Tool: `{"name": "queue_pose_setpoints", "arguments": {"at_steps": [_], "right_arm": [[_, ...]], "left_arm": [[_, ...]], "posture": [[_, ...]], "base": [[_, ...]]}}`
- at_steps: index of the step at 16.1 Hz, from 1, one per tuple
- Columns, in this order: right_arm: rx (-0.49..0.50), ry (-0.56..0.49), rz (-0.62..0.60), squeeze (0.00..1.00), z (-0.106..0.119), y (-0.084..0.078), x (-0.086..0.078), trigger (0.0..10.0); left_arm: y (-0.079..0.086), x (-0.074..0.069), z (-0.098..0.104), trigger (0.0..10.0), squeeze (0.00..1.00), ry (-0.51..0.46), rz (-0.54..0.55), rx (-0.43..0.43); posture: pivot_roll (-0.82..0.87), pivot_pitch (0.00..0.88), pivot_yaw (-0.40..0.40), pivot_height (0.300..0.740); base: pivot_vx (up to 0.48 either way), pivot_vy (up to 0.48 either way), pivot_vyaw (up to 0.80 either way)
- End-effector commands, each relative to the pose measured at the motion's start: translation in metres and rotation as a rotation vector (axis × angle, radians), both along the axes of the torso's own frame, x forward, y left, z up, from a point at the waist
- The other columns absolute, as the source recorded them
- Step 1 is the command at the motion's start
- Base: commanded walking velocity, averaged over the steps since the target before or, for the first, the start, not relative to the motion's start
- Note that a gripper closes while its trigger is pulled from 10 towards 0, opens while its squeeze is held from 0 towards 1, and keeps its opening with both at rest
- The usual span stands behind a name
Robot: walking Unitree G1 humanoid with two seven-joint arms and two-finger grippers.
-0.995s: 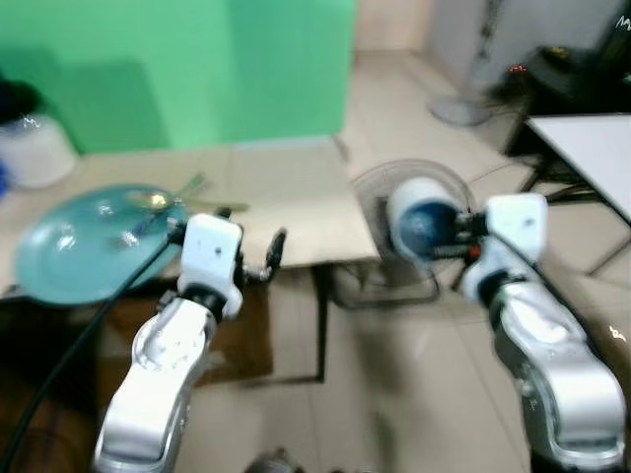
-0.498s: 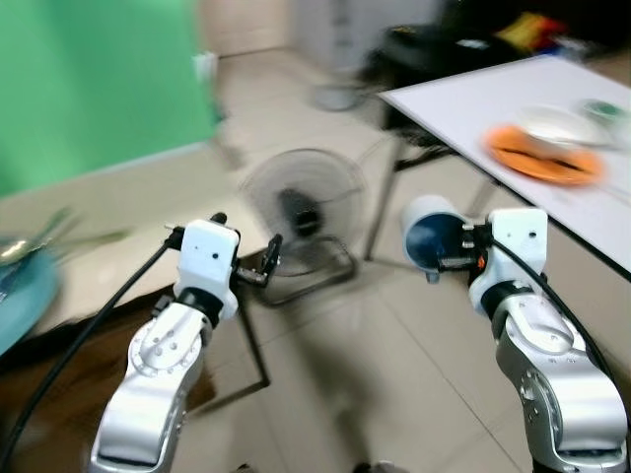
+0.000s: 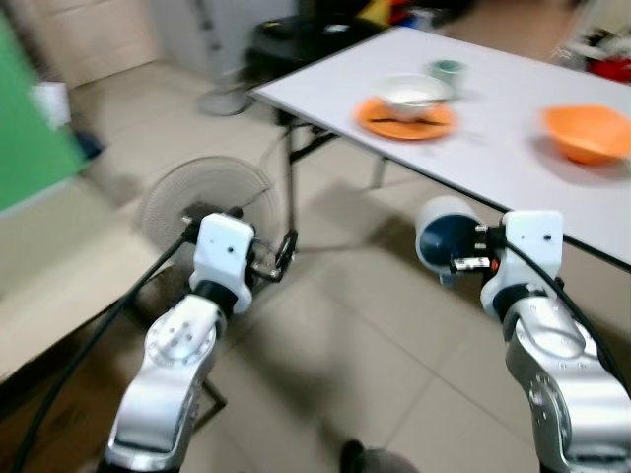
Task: Setting the table
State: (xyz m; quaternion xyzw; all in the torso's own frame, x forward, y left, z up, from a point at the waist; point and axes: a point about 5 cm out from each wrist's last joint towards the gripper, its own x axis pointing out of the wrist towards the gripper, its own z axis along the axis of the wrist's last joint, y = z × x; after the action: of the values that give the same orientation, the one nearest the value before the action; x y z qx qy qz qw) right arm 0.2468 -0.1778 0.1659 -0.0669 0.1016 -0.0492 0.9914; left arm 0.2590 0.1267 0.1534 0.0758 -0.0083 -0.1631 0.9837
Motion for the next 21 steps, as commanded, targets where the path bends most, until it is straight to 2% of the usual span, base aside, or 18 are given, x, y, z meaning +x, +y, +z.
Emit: {"name": "queue_pose_setpoints", "arguments": {"at_steps": [1,9,12,21], "right_arm": [[-0.003,-0.014,-0.01,0.0,0.0035,0.0,-0.003,10.0],[-0.014,-0.004,0.01,0.0,0.0033,0.0043,-0.0017,10.0],[-0.013,-0.007,0.011,0.0,0.0038,0.0049,0.0,10.0],[-0.003,-0.028,0.044,0.0,0.0067,0.0096,0.0018,10.0]], "left_arm": [[0.0008,0.0019,0.0028,10.0,0.0,-0.009,-0.008,0.002],[0.0018,0.0014,0.0024,10.0,0.0,-0.01,-0.019,-0.017],[0.0015,0.0014,0.0023,10.0,0.0,-0.009,-0.028,-0.022],[0.0041,0.0016,0.0019,10.0,0.0,-0.007,-0.026,-0.026]], "posture": [[0.06,0.0,0.058,0.74],[0.07,0.0,0.047,0.74],[0.07,0.0,0.048,0.74],[0.07,0.0,0.044,0.74]], "base": [[0.0,0.0,-0.77],[0.0,0.0,-0.77],[0.269,0.0,-0.78],[0.296,0.0,0.0]]}}
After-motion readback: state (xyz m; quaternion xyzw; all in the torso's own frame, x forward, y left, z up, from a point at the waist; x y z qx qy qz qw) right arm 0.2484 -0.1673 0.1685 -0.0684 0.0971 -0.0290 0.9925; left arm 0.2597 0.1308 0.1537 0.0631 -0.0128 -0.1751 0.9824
